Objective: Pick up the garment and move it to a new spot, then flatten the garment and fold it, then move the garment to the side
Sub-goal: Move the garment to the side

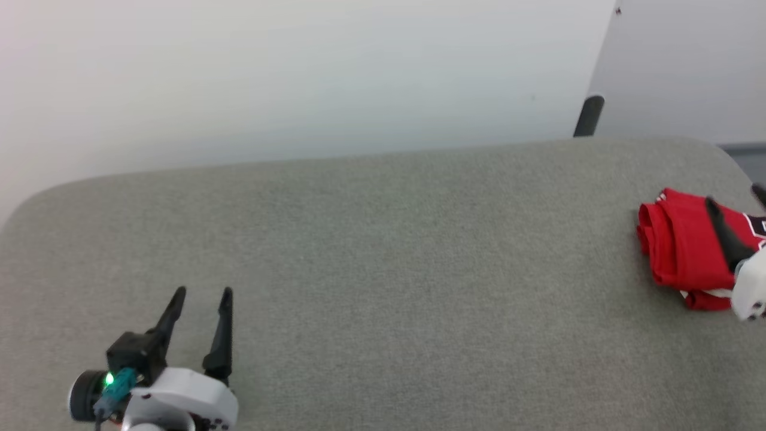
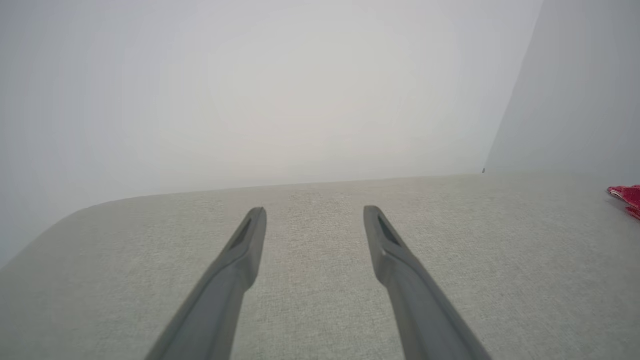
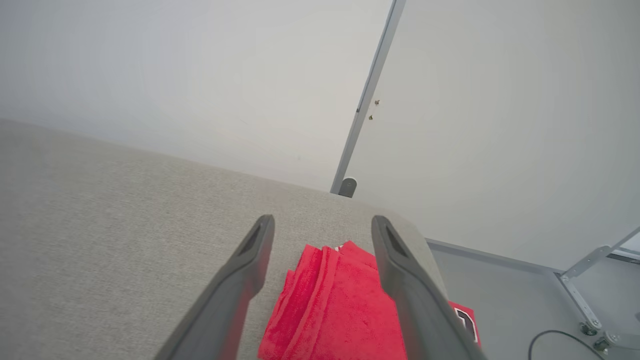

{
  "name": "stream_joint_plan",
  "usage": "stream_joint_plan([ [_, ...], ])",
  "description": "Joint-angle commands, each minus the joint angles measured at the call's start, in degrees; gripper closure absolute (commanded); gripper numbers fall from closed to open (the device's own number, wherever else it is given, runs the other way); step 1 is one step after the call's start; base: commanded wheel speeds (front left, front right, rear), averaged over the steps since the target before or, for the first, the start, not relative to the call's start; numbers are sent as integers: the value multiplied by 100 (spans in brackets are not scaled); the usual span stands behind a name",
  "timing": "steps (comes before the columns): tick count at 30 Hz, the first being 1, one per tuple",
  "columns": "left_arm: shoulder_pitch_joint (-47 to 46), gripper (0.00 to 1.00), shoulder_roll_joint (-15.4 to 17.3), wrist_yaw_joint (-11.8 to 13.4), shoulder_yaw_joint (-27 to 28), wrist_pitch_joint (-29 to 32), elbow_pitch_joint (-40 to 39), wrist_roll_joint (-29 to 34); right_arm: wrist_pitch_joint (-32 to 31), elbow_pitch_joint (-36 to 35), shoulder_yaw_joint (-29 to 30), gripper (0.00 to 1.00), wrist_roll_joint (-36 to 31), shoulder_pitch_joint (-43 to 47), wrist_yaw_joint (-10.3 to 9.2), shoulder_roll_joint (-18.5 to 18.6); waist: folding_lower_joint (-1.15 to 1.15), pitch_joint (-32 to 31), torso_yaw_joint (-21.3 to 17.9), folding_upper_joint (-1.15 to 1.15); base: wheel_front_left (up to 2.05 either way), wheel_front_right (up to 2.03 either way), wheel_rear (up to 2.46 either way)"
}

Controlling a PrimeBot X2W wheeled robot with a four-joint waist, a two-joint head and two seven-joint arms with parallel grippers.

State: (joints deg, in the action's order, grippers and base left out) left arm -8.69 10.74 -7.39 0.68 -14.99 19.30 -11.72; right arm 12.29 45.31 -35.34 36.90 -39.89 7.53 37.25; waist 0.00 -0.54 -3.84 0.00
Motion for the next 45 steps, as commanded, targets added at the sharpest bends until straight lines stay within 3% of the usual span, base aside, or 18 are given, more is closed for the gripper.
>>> stream_joint_plan([
  [1,104,0,14,0,66,-18,-7,-49,60,-60,124,0,-59,193,-8,-70,0,-235,183,0,0,0,0],
  [16,669,0,37,7,676,-18,-128,69,206,-1133,2012,0,-842,2329,-8,-845,0,-579,585,0,0,0,0],
  [22,809,0,-1,6,860,-18,-234,97,-34,-1849,2865,0,-1293,3088,-8,-1260,0,-625,756,0,0,0,0],
  [30,917,0,-39,-8,911,-18,-268,-44,-581,-3106,3785,0,-1880,4083,-8,-2080,0,-656,917,0,0,0,0],
  [35,1000,0,21,-13,786,-18,-248,-125,-824,-3693,4050,0,-2043,4562,-8,-2457,0,-655,965,0,0,0,0],
  [45,1152,0,230,-15,361,-18,-280,-218,-1105,-4251,4153,0,-2246,4920,-8,-2781,0,-636,939,0,0,0,0],
])
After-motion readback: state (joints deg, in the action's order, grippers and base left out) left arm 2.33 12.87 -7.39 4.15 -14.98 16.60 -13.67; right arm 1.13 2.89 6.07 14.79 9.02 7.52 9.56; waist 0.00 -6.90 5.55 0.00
